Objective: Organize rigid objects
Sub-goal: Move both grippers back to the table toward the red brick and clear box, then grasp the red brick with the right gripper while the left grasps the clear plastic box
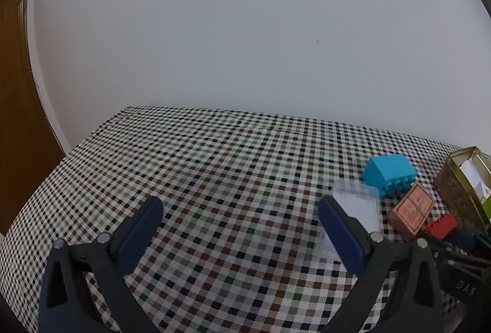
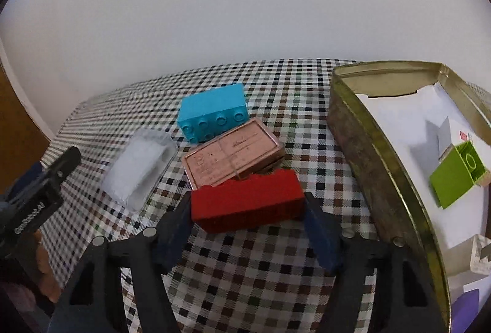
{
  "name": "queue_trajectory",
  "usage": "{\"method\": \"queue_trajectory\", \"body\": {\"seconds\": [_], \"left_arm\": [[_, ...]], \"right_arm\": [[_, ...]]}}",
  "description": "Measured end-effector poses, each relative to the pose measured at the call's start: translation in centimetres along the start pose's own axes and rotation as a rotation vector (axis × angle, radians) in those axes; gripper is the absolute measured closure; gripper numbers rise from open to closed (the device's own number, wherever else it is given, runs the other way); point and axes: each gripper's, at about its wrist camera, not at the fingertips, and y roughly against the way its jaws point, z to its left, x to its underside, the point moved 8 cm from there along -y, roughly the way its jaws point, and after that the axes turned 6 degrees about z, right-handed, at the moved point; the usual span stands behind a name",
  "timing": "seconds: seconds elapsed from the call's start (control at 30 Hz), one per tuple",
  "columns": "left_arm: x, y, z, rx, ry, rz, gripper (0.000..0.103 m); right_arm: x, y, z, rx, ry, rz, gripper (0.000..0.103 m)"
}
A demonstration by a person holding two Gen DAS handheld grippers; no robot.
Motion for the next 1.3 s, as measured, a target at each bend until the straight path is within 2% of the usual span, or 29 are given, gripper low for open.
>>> {"method": "queue_trajectory", "body": {"seconds": [0.1,0.23,0.3,0.43,0.53,0.67,0.77,0.83,0.93,1.0,1.03,1.2,1.3], "left_arm": [[-0.1,0.0,-0.1,0.012,-0.004,-0.004,0.001],[-0.1,0.1,-0.9,0.04,-0.029,-0.012,0.001],[-0.1,0.3,-1.8,0.078,-0.051,-0.017,0.001],[0.0,0.4,-3.7,0.139,-0.096,-0.008,0.001],[0.2,0.1,-5.2,0.177,-0.133,0.011,0.001],[0.4,-1.1,-7.1,0.183,-0.156,0.074,0.001],[0.5,-2.6,-8.4,0.171,-0.167,0.135,0.013],[0.8,-3.6,-9.0,0.163,-0.181,0.184,0.026],[1.5,-5.1,-9.7,0.166,-0.204,0.271,0.033],[1.4,-5.0,-9.3,0.198,-0.175,0.275,0.039],[1.3,-4.8,-9.1,0.202,-0.164,0.273,0.049],[0.7,-4.1,-7.2,0.224,-0.095,0.245,0.049],[-0.2,-2.4,-5.9,0.213,-0.033,0.154,0.049]], "right_arm": [[0.4,1.4,-0.1,-0.041,-0.002,-0.05,0.033],[0.9,3.9,-0.2,-0.018,0.05,-0.135,0.033],[1.3,5.5,-0.5,-0.002,0.071,-0.191,0.033],[1.1,7.9,-1.7,0.004,0.053,-0.273,0.033],[0.6,8.6,-2.2,0.023,0.041,-0.307,0.033],[-0.6,8.2,-1.8,0.043,0.04,-0.319,0.033],[-0.9,8.5,-2.1,0.038,0.026,-0.33,0.033],[-1.0,8.6,-2.3,0.037,0.018,-0.332,0.033],[-1.2,8.1,-2.7,0.027,0.005,-0.322,0.033],[-1.2,8.1,-2.7,0.025,0.0,-0.317,0.033],[-1.2,8.1,-2.7,0.024,0.0,-0.317,0.033],[-1.3,8.4,-2.9,0.036,0.005,-0.34,0.033],[-1.5,8.6,-2.9,0.028,0.0,-0.355,0.033]]}}
